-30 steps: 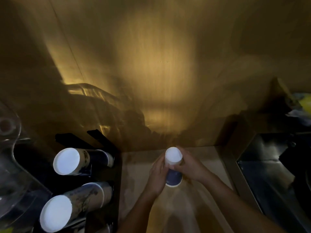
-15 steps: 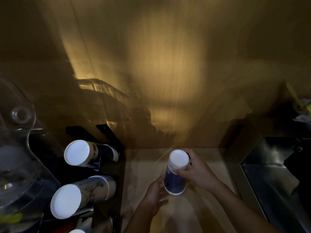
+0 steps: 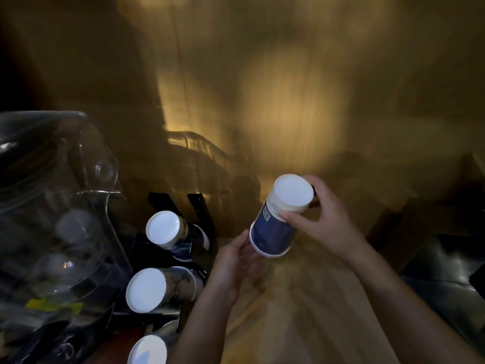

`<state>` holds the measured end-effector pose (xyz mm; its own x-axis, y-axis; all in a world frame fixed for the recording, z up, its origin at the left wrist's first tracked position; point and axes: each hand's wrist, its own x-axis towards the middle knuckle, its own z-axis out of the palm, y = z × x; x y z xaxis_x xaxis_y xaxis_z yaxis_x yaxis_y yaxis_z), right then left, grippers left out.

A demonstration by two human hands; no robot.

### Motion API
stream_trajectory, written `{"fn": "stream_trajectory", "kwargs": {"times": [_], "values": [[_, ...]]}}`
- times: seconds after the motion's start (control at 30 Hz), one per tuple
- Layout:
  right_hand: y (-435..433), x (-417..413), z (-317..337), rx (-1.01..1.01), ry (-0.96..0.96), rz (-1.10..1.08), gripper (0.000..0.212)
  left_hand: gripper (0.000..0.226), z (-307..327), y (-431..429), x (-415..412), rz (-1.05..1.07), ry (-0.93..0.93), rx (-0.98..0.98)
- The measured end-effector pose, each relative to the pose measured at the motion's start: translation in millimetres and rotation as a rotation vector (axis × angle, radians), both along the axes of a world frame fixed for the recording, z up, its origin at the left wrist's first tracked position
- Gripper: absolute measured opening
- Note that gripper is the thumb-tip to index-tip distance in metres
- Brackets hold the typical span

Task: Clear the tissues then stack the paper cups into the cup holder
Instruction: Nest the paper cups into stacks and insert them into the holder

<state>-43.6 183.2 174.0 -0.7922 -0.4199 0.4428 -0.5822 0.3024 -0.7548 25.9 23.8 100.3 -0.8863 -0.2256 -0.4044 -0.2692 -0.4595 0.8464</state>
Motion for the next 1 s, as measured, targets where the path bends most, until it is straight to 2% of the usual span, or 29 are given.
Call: {"fn": "stream_trajectory", "kwargs": {"times": [0.2,0.37,0.57,0.77,1.0], "values": [[-28.1,19.9,63.7,-0.097,0.185,0.086,0.061,0.029,58.6,-22.4,34.2,-0.007,0.208,-0.13],[-55.8,34.9,94.5,-0.15,0.263,0.18,0.064,0.027,83.1,-41.2,61.0,0.174,0.265,-0.249],[-99.8,49.0,97.8,-0.132,0.246,0.251,0.061,0.03,84.6,-77.2,83.5,0.32,0.241,-0.324],[-139.2,63.0,86.3,-0.054,0.242,0.313,0.066,0.032,71.5,-103.0,95.9,0.405,0.177,-0.298],[-160.0,58.0,64.5,0.006,0.216,0.34,0.066,0.035,63.8,-111.0,94.0,0.388,0.111,-0.311]]}}
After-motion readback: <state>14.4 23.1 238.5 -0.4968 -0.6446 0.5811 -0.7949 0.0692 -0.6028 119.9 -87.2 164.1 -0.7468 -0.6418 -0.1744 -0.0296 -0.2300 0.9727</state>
